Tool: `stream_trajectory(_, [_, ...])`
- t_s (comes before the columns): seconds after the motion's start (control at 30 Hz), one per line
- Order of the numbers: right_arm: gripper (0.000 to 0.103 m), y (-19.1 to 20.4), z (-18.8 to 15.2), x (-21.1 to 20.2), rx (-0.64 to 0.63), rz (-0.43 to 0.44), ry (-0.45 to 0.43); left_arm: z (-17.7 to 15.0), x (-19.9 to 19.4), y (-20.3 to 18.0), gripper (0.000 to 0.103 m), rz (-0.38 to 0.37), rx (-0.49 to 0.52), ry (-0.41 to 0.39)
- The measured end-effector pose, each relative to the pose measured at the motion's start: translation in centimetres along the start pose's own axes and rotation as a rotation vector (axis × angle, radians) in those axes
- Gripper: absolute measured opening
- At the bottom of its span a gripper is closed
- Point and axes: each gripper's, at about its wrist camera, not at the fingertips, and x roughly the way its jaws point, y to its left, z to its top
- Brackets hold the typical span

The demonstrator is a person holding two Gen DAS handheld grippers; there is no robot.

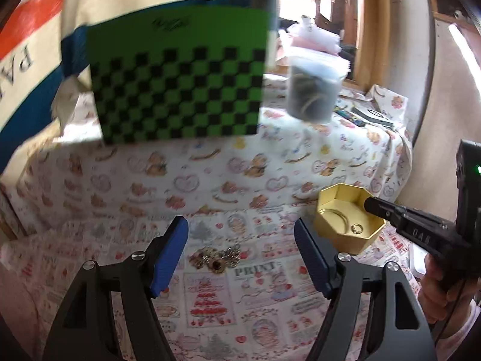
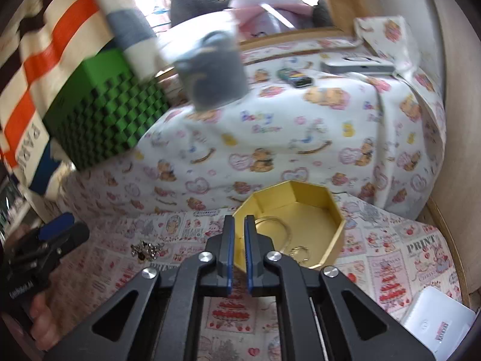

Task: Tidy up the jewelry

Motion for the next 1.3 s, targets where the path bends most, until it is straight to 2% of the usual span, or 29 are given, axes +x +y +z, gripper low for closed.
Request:
stream_trajectory(0.13, [0.005, 1.3, -0.9, 1.1, -0.062, -0.009, -0.008, -1.0, 1.6, 1.2, 0.072, 0.030, -0.003, 0.029])
stream_trajectory(0.2, [0.006, 1.3, -1.1, 1.3, -0.052, 0.011, -0.008, -1.5, 2.1, 1.9, 0.072, 0.098, 0.009, 0.004])
stream_trajectory(0.27, [0.019, 1.4, -1.2, 1.4, -0.052, 0.012, -0.013, -2.1, 2.7, 2.7, 0.072, 0.167, -0.002, -0.028])
stream_trajectory(0.3, [0.022, 1.5, -1.2, 1.5, -0.062, 0.000, -0.024, -2.2, 3.3, 3.3, 0.072, 0.172, -0.015, -0.021])
stream_trajectory(0.47, [0.023, 2.2, -1.8, 2.0, -0.168, -0.085, -0.074, -2.7, 5.4, 6.0, 0.072, 0.140, -0.117, 0.038])
stream_trajectory(0.57, [0.023, 1.9, -1.7, 2.3, -0.145, -0.072, -0.049, -3.0, 6.2, 6.7, 0.070, 0.079, -0.146, 0.082])
stream_trajectory(0.6, [0.023, 1.9, -1.7, 2.3, -0.142, -0.070, -0.048, -3.1, 6.5, 6.8, 0.068, 0.067, -0.153, 0.094])
stream_trajectory(0.77, [0.025, 1.9, -1.8, 2.4, -0.139, -0.080, -0.045, -3.7, 8.3, 6.3, 0.041, -0.023, -0.176, 0.168])
stream_trajectory(0.9, [0.026, 1.8, -1.8, 2.4, -0.134, -0.082, -0.040, -4.0, 9.7, 5.9, 0.038, -0.034, -0.180, 0.227])
stream_trajectory(1.0, [0.026, 1.8, -1.8, 2.4, -0.132, -0.084, -0.042, -4.1, 9.9, 6.0, 0.031, -0.032, -0.200, 0.230])
stream_trajectory(1.07, [0.026, 1.8, -1.8, 2.5, -0.131, -0.085, -0.040, -4.1, 10.0, 6.1, 0.018, -0.041, -0.204, 0.233])
stream_trajectory(1.1, [0.026, 1.9, -1.8, 2.5, -0.133, -0.085, -0.039, -4.1, 9.9, 6.1, 0.015, -0.046, -0.204, 0.233])
stream_trajectory(1.3, [0.026, 2.1, -1.8, 2.4, -0.140, -0.080, -0.041, -4.1, 8.7, 6.7, 0.008, -0.030, -0.219, 0.211])
